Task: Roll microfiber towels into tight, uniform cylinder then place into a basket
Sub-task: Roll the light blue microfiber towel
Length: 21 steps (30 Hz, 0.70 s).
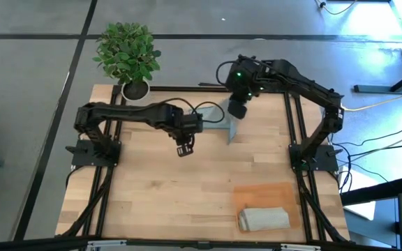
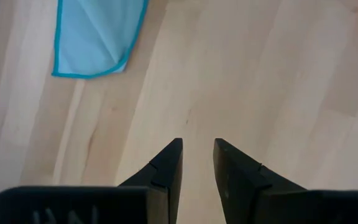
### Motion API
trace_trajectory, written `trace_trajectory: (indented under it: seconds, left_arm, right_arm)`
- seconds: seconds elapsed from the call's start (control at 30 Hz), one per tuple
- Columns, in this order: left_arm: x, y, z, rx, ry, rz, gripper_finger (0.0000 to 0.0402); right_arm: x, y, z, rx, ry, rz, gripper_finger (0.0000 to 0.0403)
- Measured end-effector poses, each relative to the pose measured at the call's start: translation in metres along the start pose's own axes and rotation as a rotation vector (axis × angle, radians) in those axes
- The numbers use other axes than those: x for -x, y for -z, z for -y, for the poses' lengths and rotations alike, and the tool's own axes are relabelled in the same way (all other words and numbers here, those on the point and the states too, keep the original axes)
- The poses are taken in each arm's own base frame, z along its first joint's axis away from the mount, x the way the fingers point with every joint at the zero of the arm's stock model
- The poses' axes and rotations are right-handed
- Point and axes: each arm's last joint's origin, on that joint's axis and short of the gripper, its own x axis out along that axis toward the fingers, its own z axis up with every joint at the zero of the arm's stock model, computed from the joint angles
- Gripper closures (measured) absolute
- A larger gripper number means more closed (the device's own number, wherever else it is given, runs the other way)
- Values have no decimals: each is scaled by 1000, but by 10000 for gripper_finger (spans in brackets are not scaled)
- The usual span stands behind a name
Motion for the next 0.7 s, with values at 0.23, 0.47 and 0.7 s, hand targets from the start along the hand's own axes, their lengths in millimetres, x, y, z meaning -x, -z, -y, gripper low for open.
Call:
trace_trajectory:
  seconds: [0.23, 0.47, 0.7]
  left_arm:
    - [-4, 5, 24, -64, 10, 70, 321]
    - [-46, 18, 49, -38, -19, 348, 321]
    - [-92, 41, 53, 20, 15, 602, 321]
  right_arm:
    - [-22, -21, -2, -78, -34, 97, 400]
    - [-24, -23, -2, -100, -49, 113, 400]
    - [-22, -22, -3, -99, -72, 107, 400]
